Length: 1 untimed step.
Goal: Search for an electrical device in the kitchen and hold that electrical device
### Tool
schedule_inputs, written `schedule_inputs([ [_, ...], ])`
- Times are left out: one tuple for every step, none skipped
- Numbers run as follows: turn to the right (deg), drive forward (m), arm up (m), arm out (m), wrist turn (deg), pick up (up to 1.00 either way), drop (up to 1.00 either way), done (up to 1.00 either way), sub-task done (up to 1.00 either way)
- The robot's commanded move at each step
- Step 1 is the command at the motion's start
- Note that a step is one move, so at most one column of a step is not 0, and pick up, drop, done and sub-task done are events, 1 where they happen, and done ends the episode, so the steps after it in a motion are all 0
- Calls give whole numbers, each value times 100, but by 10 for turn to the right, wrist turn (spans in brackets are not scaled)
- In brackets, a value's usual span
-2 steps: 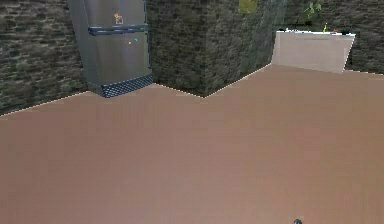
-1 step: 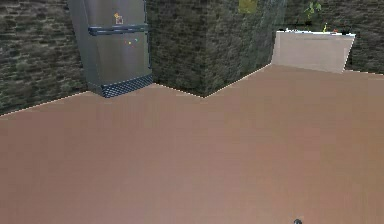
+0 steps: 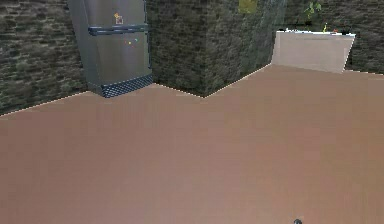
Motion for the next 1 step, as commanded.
schedule_inputs([
  [0,0,0,0,0,0,0,100,0],
])
